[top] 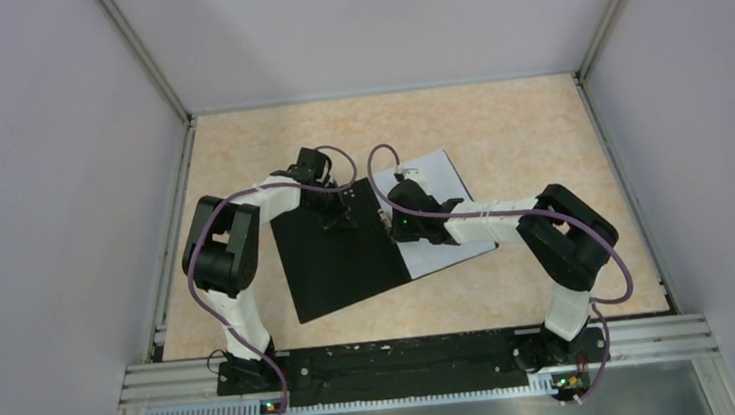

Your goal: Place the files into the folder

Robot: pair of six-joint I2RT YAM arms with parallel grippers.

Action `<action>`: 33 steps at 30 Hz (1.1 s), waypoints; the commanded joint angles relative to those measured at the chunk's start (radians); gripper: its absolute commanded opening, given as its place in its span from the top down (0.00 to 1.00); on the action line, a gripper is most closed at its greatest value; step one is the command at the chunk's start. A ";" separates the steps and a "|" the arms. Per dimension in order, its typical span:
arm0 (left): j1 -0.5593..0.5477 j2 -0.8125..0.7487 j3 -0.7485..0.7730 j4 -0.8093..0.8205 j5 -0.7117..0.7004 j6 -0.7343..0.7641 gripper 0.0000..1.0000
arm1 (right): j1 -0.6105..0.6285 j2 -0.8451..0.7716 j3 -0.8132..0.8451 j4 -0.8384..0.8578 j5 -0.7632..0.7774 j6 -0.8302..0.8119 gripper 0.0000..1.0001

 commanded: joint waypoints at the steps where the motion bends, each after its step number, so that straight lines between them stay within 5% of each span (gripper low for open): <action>1: 0.003 0.057 -0.022 -0.024 -0.109 0.028 0.96 | -0.001 0.170 -0.095 -0.254 0.107 -0.052 1.00; 33: -0.010 0.078 -0.016 -0.001 -0.084 0.014 0.96 | 0.068 0.097 -0.002 -0.187 -0.164 -0.135 1.00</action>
